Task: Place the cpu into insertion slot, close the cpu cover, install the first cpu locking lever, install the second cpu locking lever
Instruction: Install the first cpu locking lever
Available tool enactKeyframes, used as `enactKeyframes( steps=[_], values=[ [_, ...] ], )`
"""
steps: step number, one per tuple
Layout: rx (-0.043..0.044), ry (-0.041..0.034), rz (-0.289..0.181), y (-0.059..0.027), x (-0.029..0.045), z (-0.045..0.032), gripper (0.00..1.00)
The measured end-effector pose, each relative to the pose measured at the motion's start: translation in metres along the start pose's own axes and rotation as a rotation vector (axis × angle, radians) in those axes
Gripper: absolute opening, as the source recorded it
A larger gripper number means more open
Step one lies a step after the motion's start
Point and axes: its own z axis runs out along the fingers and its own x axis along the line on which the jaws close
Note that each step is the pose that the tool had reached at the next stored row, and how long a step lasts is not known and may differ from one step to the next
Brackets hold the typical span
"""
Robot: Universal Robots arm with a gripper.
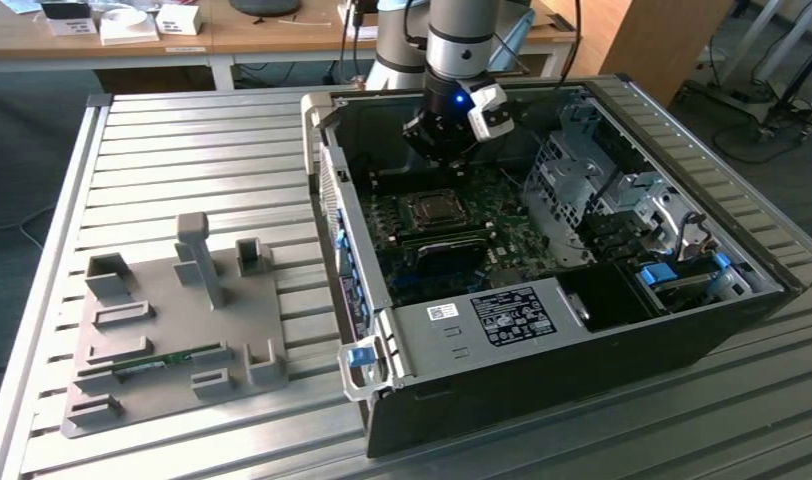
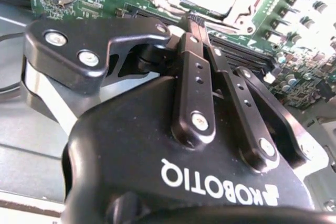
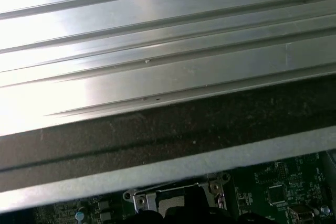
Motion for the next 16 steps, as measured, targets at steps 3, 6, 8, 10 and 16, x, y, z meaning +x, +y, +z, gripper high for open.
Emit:
enactKeyframes(
  steps=[3, 6, 8, 10, 16],
  values=[
    [0.0142, -0.0008, -0.003, -0.0017, -0.0003, -0.0001, 0.11],
    [0.0402, -0.0028, -0.007, -0.0027, -0.0005, -0.0001, 0.11],
    [0.0584, -0.0040, -0.009, -0.0034, -0.0006, 0.0000, 0.11],
    [0.0767, -0.0052, -0.012, -0.0040, -0.0007, 0.0000, 0.11],
    [0.1042, -0.0056, -0.030, -0.0057, -0.0010, 0.0003, 0.11]
  ],
)
